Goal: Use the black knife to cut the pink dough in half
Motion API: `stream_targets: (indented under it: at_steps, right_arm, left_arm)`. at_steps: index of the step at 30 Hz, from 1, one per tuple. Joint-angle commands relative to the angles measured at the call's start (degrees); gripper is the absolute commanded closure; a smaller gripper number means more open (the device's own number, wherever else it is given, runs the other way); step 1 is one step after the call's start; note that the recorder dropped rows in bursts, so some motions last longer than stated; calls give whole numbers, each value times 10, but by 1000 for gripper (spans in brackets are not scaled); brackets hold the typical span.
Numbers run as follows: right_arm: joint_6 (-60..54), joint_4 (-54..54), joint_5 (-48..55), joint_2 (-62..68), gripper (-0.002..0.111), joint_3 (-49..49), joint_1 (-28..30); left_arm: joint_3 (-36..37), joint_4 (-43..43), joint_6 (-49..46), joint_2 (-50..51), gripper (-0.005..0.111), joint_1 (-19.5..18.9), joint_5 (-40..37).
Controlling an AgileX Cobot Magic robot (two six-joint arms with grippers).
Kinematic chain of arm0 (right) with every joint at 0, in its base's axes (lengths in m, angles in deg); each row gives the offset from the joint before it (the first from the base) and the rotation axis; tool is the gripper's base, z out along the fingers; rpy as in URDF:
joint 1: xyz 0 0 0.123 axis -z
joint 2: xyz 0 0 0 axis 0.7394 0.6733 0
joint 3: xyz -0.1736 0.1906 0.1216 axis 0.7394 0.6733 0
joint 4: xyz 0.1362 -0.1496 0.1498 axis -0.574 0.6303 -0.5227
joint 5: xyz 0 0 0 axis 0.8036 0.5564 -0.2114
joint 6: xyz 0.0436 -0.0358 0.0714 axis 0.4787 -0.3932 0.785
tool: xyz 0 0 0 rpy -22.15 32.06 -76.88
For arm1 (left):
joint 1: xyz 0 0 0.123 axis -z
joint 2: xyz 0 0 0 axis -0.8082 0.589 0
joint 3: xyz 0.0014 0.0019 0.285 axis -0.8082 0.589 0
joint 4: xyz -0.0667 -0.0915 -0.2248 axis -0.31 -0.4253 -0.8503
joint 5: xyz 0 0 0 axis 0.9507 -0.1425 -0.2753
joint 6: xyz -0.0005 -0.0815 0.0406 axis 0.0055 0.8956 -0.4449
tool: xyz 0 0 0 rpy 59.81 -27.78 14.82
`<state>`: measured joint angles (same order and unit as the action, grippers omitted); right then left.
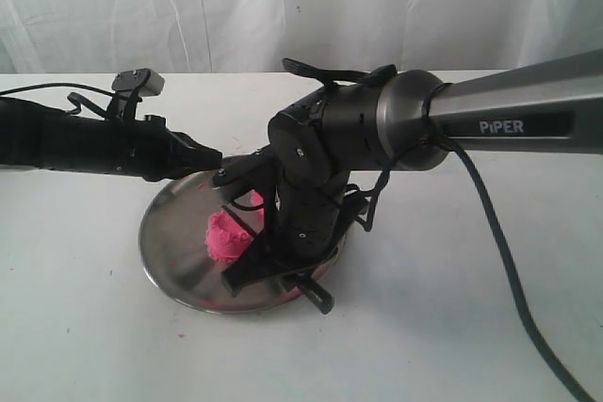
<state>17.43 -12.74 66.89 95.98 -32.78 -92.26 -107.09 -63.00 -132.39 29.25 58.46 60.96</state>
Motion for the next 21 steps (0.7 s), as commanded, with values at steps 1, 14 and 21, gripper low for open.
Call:
stream_targets:
  at_steps: [1, 14, 21]
  right_arm:
    - [-40, -36, -5, -7, 108, 3, -2]
    - [-34, -11, -5, -7, 108, 3, -28]
    - [13, 66, 5, -7, 108, 3, -28]
  left_arm:
    - [3, 14, 17, -33, 107, 1, -4]
    - [36, 23, 30, -111, 107, 1, 53]
    - [52, 21, 33, -153, 107, 1, 54]
